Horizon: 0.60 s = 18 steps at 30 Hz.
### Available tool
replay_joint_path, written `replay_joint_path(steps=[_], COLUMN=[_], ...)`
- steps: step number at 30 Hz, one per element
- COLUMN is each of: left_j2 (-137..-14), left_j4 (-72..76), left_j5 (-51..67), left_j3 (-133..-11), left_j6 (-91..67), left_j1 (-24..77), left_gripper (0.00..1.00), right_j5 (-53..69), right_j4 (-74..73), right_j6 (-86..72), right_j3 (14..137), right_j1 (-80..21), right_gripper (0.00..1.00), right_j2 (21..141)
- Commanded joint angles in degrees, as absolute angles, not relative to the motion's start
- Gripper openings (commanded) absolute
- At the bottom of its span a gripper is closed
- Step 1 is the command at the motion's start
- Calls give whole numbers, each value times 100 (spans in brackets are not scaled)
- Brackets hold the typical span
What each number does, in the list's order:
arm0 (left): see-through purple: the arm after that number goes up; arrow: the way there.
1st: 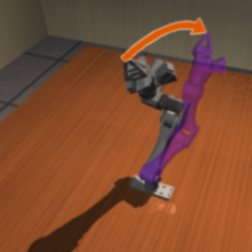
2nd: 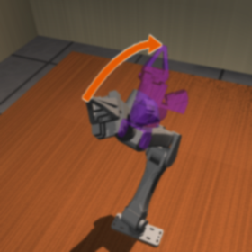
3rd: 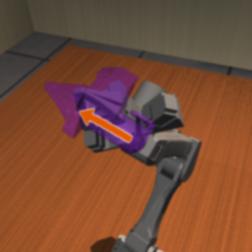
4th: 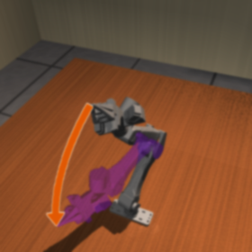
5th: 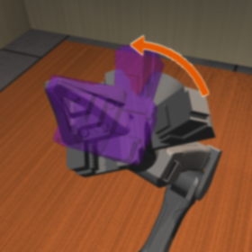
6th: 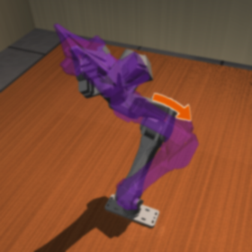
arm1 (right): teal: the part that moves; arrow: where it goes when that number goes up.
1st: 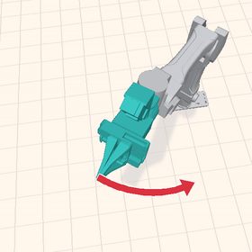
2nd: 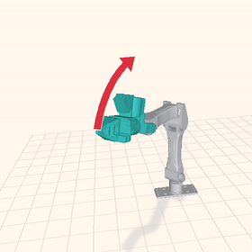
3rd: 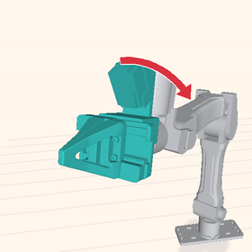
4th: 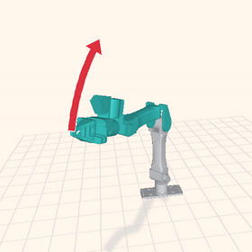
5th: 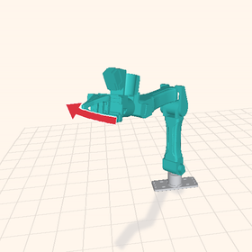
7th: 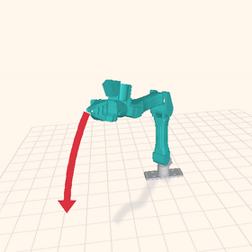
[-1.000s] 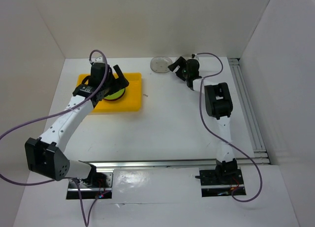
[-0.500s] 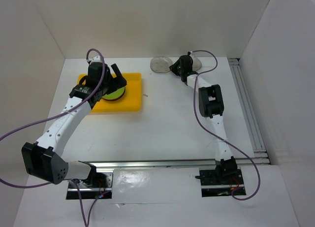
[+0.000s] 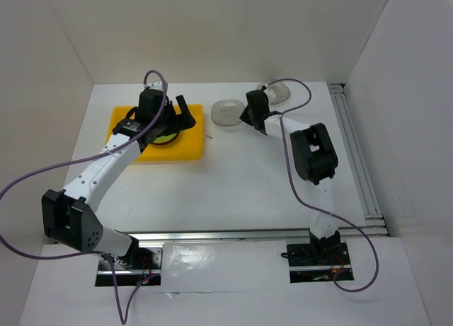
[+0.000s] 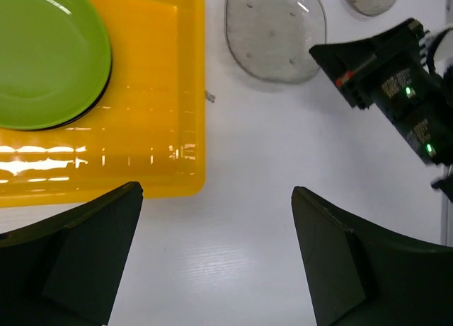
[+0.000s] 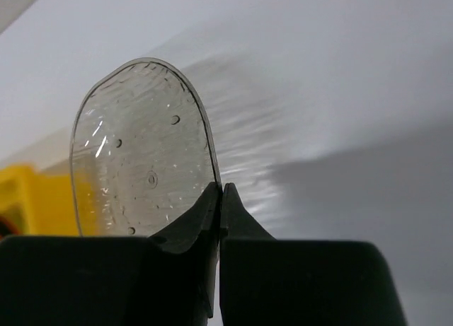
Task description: Place the plates into the plastic bin on the countertop
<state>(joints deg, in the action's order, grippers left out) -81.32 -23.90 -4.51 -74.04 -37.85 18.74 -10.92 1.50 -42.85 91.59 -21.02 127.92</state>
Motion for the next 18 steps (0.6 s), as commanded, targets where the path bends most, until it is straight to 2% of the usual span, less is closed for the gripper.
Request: replay_joint_path(steps=[1,9,13,14,18], left_j2=[-8086,-8341,-8402,-8402,-8402], left_j4=[-1698,-1406,-1345,-1284,-1222], left_j5=[113,334,264,264,264], left_j3=[-7339,-7172,-6997,-6996,-6926], left_j6=[-3621,-3560,-3560,-3560,-3560], left_j1=[1934,1934,1986,1986,1986], left_gripper=[100,100,92,84,81], right_j5=[-2038,-844,-441,-344,202], right_j4=[201,1116,1326,1388,1652], right_j6=[-3710,-3656,-3779,-3849,-4017], right_j3=[8337,5978,5547,5476,5282], right_j1=[-2539,-3041,-3199,-3251,-3252], right_gripper=[0,0,0,0,0], right_j2=[11209,9054,8465,8333,8147])
